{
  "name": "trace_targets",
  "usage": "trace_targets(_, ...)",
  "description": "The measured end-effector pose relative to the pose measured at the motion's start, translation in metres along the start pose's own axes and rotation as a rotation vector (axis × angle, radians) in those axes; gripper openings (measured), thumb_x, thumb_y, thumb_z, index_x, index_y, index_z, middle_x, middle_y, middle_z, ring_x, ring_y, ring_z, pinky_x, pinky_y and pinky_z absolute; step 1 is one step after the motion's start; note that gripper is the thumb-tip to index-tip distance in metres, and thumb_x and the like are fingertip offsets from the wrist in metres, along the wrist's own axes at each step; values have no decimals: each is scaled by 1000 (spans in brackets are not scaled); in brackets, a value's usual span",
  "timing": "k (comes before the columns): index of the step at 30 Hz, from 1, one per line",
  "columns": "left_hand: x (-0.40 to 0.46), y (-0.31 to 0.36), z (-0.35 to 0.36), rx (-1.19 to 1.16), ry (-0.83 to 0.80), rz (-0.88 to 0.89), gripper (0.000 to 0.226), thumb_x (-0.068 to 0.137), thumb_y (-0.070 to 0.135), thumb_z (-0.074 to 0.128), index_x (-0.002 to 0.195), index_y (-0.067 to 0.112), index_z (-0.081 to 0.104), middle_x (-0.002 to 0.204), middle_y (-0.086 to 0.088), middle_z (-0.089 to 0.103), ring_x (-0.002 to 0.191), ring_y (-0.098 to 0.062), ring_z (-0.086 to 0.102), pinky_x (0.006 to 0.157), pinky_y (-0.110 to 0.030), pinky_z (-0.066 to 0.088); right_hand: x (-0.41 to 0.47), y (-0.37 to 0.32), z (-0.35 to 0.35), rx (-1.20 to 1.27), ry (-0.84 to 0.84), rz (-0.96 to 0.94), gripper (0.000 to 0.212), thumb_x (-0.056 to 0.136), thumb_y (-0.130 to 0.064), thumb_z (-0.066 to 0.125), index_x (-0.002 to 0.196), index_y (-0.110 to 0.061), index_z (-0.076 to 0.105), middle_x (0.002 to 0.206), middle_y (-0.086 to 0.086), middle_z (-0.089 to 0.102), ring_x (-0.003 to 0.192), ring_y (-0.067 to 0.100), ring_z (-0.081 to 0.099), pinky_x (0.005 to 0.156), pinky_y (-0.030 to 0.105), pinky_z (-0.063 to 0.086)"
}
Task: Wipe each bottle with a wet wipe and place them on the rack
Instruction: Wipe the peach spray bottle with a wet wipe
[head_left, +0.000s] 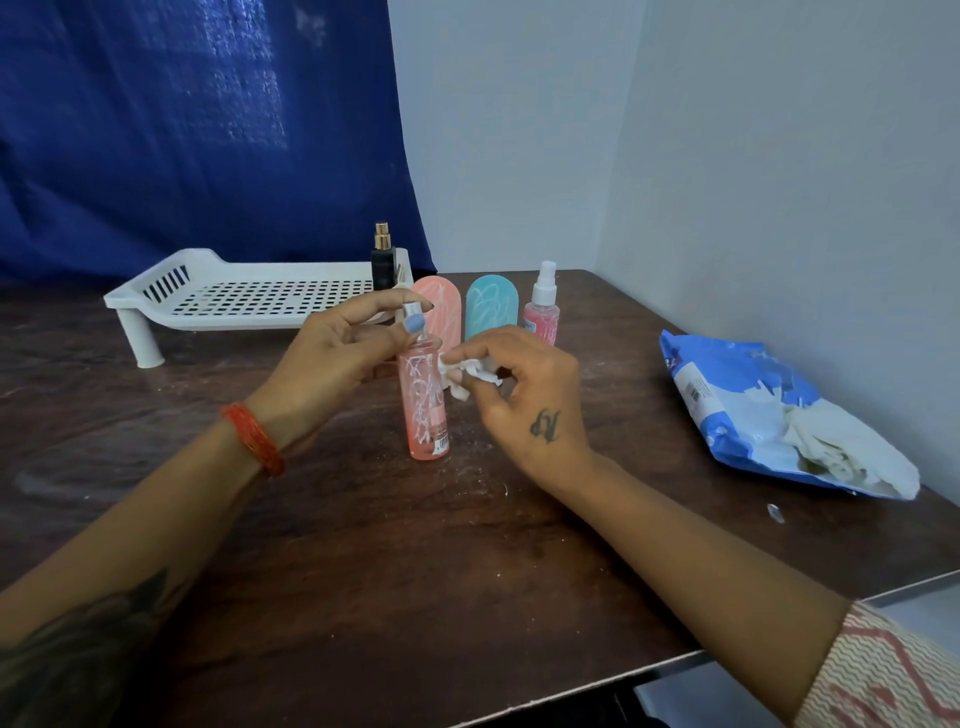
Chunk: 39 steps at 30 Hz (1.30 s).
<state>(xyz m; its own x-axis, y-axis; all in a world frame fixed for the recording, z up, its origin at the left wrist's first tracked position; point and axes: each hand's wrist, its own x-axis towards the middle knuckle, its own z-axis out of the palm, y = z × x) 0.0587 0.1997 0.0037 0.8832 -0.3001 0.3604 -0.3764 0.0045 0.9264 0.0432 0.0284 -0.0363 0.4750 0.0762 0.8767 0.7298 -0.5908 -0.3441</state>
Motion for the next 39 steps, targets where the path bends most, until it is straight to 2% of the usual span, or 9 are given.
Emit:
trace_targets(3, -1, 1, 1, 5, -2, 15, 27, 89, 11, 55, 114, 16, 62, 103, -2, 70, 86, -9, 69, 70, -16, 53, 1, -4, 2, -2, 27, -22, 15, 77, 0, 69, 90, -6, 72, 88, 6, 70, 85, 10, 63, 77, 17, 50)
trace_targets(7, -1, 0, 0, 10, -2, 10, 25, 89, 13, 55, 111, 20, 63, 103, -1, 70, 91, -11, 69, 70, -18, 54, -2, -3, 0, 40, -40, -57, 11, 77, 1, 68, 86, -4, 72, 84, 6, 70, 81, 7, 62, 73, 18, 51)
trace_targets(12, -1, 0, -1, 10, -10, 9, 23, 90, 13, 55, 109, 22, 63, 98, 3, 72, 88, -9, 69, 68, -17, 54, -1, -1, 1, 33, -31, 68, 11, 75, -3, 72, 86, -8, 73, 84, 1, 70, 83, 1, 58, 72, 5, 44)
trace_targets(16, -2, 1, 0, 10, -26, 15, 22, 90, 13, 54, 107, 23, 63, 89, 6, 74, 81, -6, 69, 66, -16, 53, 1, -4, 1, 99, -10, 77, 11, 76, -7, 72, 88, -7, 72, 86, 2, 70, 83, 6, 62, 70, 11, 48)
trace_targets(21, 0, -1, -3, 1, -6, 12, 23, 90, 13, 55, 110, 20, 64, 102, -1, 72, 94, -14, 70, 72, -19, 55, -4, -2, -2, 124, -112, 48, 8, 74, -6, 73, 81, -5, 73, 81, 5, 71, 77, 8, 63, 69, 18, 53)
trace_targets(27, 1, -1, -4, 8, 2, 19, 21, 89, 13, 56, 103, 25, 66, 96, 3, 74, 93, -14, 69, 73, -20, 55, -1, -1, 3, 78, -59, 114, 11, 75, -7, 73, 86, -9, 73, 85, -10, 64, 79, -6, 57, 72, 7, 45)
trace_targets(33, 0, 0, -4, 25, -6, 27, 22, 88, 14, 56, 107, 22, 64, 101, 1, 73, 94, -13, 70, 78, -22, 56, -4, -4, -1, 159, -127, 4, 8, 71, -3, 75, 79, -3, 73, 79, 6, 71, 73, 11, 65, 67, 25, 54)
trace_targets(35, 0, 0, -3, 33, 1, 30, 21, 88, 14, 57, 105, 25, 65, 97, 8, 74, 91, -10, 70, 75, -20, 56, -5, -3, -1, 131, -134, 25, 8, 70, -5, 76, 78, -4, 74, 78, 6, 71, 72, 11, 65, 67, 25, 54)
trace_targets(39, -1, 2, -3, 35, 1, 50, 20, 85, 14, 59, 101, 25, 65, 89, 11, 74, 83, -5, 69, 70, -15, 53, -2, -4, 1, 17, -42, 0, 12, 75, -9, 74, 86, -7, 73, 84, 3, 70, 80, 6, 62, 71, 15, 50)
